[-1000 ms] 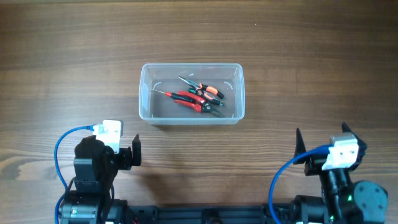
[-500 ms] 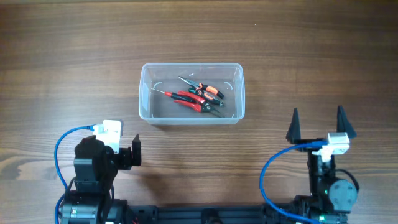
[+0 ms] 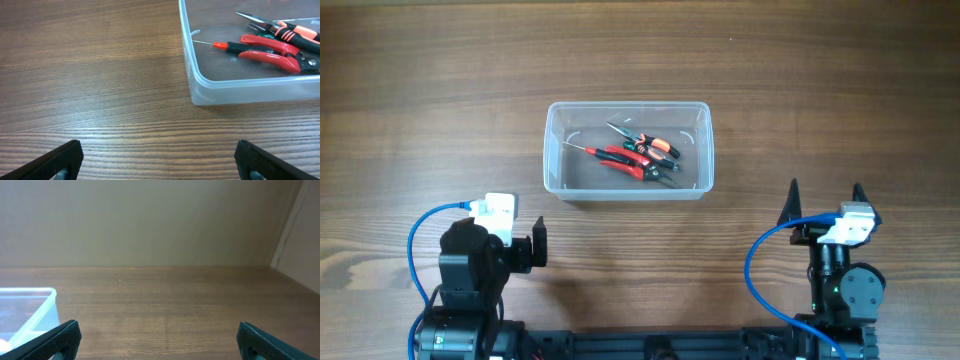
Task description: Pack container
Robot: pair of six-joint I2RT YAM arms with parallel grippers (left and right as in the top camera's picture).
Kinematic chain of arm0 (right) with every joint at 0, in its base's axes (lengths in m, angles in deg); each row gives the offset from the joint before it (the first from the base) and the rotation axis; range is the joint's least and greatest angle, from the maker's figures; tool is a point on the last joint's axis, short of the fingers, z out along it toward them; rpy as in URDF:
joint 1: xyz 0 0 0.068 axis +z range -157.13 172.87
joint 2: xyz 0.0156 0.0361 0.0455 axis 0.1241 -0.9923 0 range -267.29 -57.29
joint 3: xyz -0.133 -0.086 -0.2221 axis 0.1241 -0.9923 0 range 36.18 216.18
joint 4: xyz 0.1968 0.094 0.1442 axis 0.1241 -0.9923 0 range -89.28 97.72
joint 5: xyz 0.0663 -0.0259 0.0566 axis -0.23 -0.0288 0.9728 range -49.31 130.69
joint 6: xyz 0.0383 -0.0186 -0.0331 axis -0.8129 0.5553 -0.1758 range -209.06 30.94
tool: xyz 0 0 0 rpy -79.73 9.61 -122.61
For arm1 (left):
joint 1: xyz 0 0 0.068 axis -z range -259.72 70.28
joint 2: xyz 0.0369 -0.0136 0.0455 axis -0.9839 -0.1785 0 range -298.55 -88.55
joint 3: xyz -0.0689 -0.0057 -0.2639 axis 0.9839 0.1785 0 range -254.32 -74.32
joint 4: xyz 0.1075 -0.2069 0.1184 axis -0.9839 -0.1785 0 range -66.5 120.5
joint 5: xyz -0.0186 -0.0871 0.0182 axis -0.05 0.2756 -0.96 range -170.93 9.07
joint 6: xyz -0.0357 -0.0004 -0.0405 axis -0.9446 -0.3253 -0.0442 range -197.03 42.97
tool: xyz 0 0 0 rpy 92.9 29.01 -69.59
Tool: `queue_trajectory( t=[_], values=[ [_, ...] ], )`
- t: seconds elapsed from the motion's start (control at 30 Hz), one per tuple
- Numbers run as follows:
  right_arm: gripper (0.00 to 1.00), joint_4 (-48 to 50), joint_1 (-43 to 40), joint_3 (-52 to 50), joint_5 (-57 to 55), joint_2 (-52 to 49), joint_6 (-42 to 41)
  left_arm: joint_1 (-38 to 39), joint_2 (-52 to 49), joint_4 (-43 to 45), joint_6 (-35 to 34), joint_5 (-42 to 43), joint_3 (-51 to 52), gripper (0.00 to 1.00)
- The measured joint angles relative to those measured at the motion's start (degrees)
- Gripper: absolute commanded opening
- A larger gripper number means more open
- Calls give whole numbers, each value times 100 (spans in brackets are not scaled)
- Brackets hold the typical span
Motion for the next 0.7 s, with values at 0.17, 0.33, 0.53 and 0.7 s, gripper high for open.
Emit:
queue_trajectory(
  t=[0.17,0.33,0.53,0.7],
  values=[
    [100,11,0,0,-103,0,-271,0,0,2,2,0,0,100],
    [100,9,0,0,-125,0,-354,0,0,2,2,0,0,100],
    [100,11,0,0,-125,0,-363,0,0,2,0,0,0,100],
    [100,11,0,0,-127,0,-374,0,0,0,2,0,0,100]
  ],
)
